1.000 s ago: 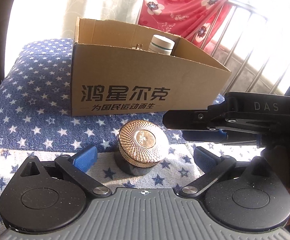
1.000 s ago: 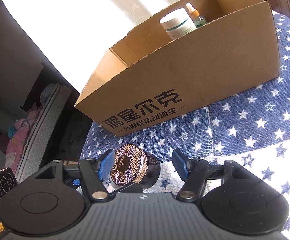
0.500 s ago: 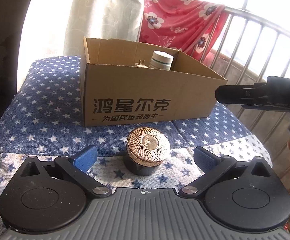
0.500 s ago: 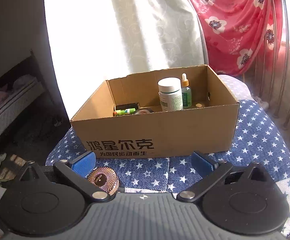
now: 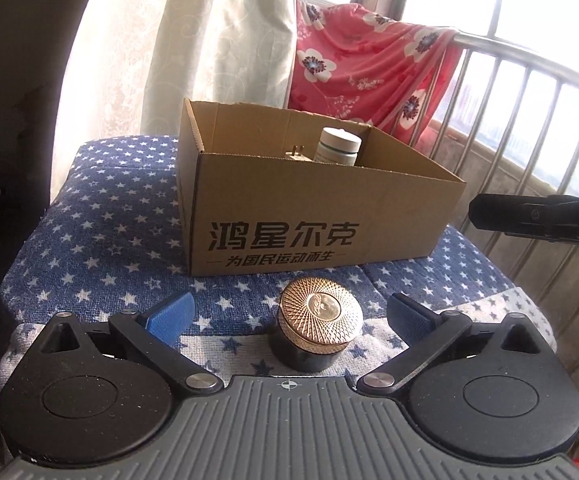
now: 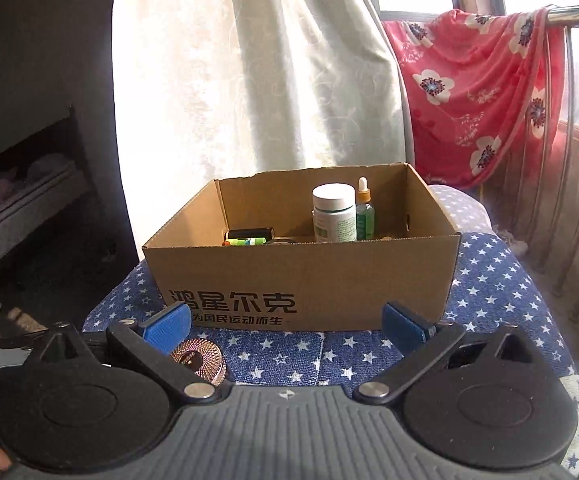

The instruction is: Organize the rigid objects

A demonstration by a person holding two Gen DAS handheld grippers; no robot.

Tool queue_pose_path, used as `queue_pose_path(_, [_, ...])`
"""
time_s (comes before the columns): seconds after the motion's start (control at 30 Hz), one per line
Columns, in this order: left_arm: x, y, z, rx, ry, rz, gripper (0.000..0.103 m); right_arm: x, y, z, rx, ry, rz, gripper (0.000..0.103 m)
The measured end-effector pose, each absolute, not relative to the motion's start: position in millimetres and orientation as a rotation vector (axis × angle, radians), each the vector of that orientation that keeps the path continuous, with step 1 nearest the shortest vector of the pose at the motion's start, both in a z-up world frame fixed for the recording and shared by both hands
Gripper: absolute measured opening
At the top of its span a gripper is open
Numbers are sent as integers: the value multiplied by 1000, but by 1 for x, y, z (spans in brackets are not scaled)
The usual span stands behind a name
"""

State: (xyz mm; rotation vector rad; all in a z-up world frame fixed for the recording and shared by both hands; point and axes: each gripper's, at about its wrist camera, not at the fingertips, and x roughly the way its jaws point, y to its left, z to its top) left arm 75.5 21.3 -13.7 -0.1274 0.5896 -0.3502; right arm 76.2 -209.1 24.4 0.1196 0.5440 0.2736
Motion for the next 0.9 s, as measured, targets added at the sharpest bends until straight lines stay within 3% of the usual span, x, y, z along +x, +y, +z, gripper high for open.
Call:
queue_pose_path(0.37, [81, -4, -26, 50, 584, -407, 102, 94, -211, -14, 340, 627, 384, 103])
queue_pose_path(0.5, [86, -15, -34, 95, 613, -426, 95, 103, -209, -26, 408, 654, 440, 99])
queue_pose_path(0.67, [94, -24, -41, 128, 646, -426, 79, 119, -203, -46, 472, 727, 486, 76])
queue_pose_path(0.77, [100, -22, -44, 116, 675, -419, 66, 124, -200, -56, 496, 766, 498, 67])
queue_pose_path(0.9, [103, -16, -47, 59, 703, -423, 58, 129, -201, -65, 528, 798, 513, 60])
